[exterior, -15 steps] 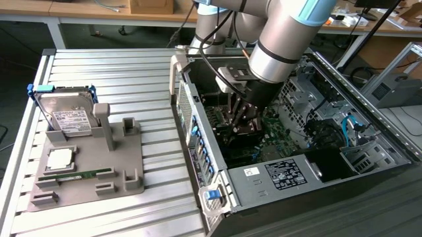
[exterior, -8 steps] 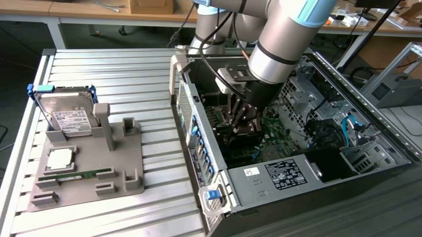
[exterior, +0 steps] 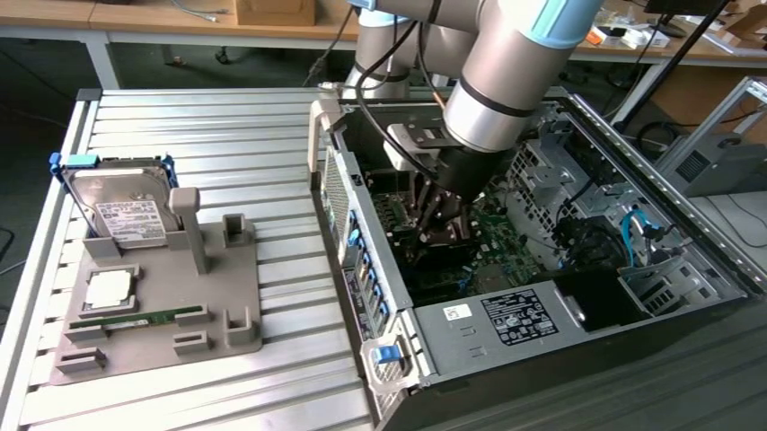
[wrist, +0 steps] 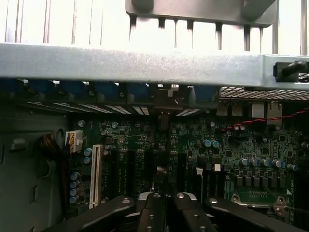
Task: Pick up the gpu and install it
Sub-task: 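Press down on the gpu until it lock into place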
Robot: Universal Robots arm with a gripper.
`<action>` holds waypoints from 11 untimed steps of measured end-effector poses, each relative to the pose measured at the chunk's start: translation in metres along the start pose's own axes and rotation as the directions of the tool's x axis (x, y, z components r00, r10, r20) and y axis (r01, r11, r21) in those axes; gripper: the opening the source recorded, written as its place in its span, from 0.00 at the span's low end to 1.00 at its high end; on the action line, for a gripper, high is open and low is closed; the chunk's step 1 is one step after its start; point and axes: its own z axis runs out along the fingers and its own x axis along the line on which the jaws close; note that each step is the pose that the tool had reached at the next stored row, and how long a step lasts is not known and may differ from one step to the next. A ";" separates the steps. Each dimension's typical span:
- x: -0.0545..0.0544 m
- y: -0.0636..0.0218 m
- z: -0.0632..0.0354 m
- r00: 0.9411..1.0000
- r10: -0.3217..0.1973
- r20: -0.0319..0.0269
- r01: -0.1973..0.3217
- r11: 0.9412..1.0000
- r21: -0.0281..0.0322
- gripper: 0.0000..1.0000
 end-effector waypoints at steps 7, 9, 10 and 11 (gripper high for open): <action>0.000 0.0015 0.0002 1.000 0.000 0.000 0.000 1.000 0.000 0.11; 0.000 0.0015 0.0002 1.000 0.000 0.000 0.000 1.000 0.000 0.11; 0.000 0.0015 0.0002 1.000 0.000 0.000 0.000 1.000 0.000 0.11; 0.000 0.0015 0.0001 1.000 0.000 0.000 0.000 1.000 0.000 0.11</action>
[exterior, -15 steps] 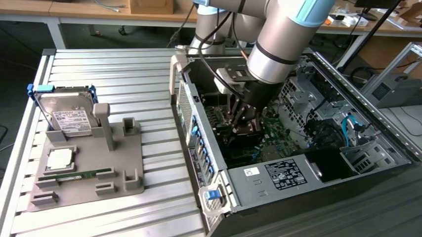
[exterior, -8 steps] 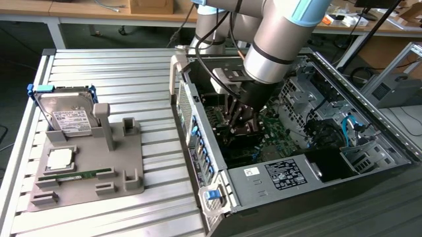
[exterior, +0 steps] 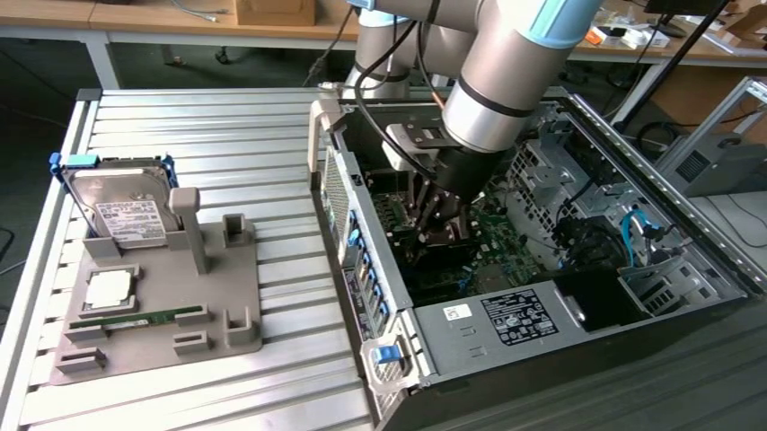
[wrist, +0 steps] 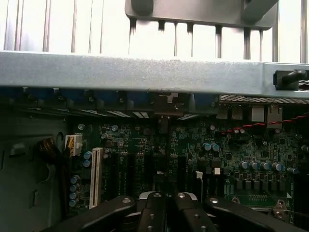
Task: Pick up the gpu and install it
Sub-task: 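Press down on the gpu until it lock into place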
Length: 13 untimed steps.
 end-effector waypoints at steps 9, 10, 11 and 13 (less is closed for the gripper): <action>-0.002 0.0051 -0.0158 1.000 0.000 -0.001 0.000 1.000 0.007 0.11; -0.002 0.0062 -0.0185 1.000 0.000 -0.002 0.000 1.000 0.008 0.11; -0.002 0.0075 -0.0207 1.000 0.000 -0.002 0.000 1.000 0.010 0.11; -0.003 0.0107 -0.0222 1.000 0.000 -0.002 0.000 1.000 0.013 0.11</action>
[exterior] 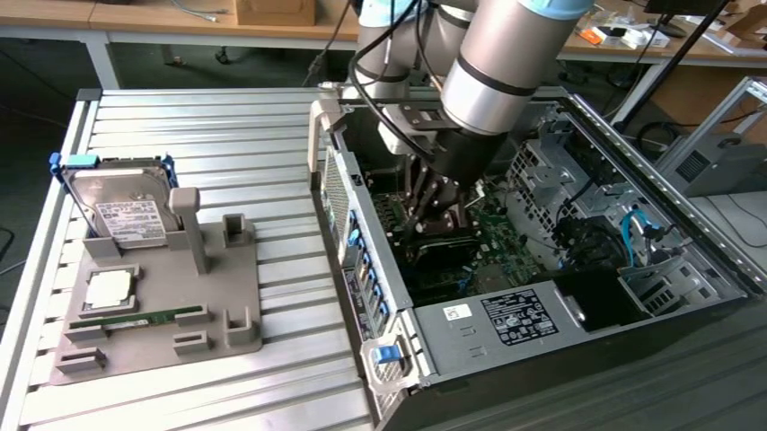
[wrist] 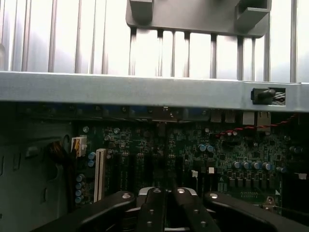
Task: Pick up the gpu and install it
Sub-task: 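Press down on the gpu until it lock into place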
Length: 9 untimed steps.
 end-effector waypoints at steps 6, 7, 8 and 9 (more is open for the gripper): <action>-0.001 0.0156 0.0016 1.000 0.000 0.000 0.000 1.000 0.008 0.11; -0.001 0.0185 0.0018 1.000 0.000 0.000 0.000 1.000 0.008 0.11; -0.001 0.0194 0.0019 1.000 0.000 0.000 0.000 1.000 0.008 0.11; -0.001 0.0201 0.0020 1.000 0.000 0.000 0.000 1.000 0.009 0.11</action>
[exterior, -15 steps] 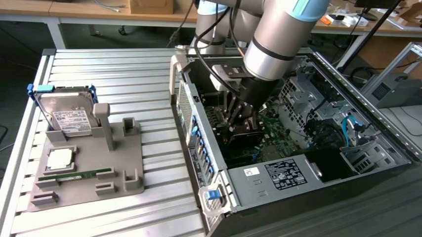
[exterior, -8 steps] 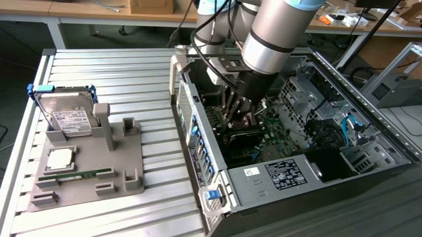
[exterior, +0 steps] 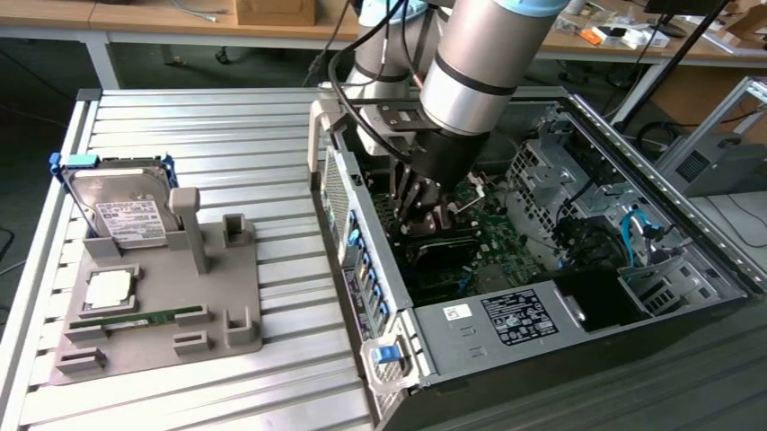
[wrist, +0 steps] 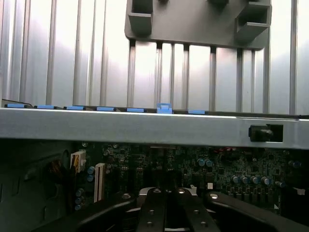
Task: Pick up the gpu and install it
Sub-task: 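Press down on the gpu until it lock into place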
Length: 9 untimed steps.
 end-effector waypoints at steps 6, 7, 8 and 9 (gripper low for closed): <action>0.000 0.0015 -0.0055 1.000 -0.001 0.000 0.001 1.000 0.001 0.11; -0.001 0.0022 -0.0076 1.000 0.000 0.000 0.000 1.000 0.001 0.11; -0.001 0.0031 -0.0088 1.000 0.000 0.000 0.000 1.000 0.002 0.11; -0.001 0.0046 -0.0087 1.000 -0.001 0.000 0.001 1.000 0.002 0.11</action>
